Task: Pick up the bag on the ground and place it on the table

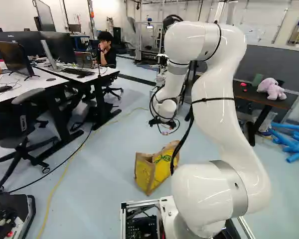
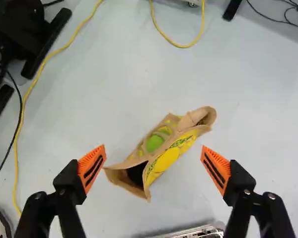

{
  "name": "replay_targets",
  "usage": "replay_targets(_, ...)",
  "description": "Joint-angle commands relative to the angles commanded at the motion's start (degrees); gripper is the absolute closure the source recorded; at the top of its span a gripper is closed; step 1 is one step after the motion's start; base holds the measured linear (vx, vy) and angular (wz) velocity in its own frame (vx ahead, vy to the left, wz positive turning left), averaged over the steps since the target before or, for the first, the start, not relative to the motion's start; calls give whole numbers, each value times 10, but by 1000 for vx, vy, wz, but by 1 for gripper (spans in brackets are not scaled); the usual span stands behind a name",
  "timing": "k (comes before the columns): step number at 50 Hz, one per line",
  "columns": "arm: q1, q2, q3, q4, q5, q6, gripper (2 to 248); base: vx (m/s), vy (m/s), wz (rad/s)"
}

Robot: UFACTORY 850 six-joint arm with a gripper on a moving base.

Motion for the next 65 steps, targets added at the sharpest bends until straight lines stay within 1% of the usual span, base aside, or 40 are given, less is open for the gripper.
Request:
replay_targets(21, -18, -75, -81, 32, -80, 0, 3, 0, 0, 0)
replay_targets(32, -26, -112, -123, 43, -114, 0, 3, 0, 0, 0)
replay_targets(41, -28, -141, -157, 51, -141, 0, 3, 0, 0, 0)
replay_targets(52, -28, -167, -179, 61, -173, 0, 3, 0, 0, 0)
replay_targets(57, -28, -178, -187, 65, -186, 14, 3, 0, 0, 0)
replay_targets(65, -28, -195, -199, 66, -197, 56, 3, 0, 0, 0)
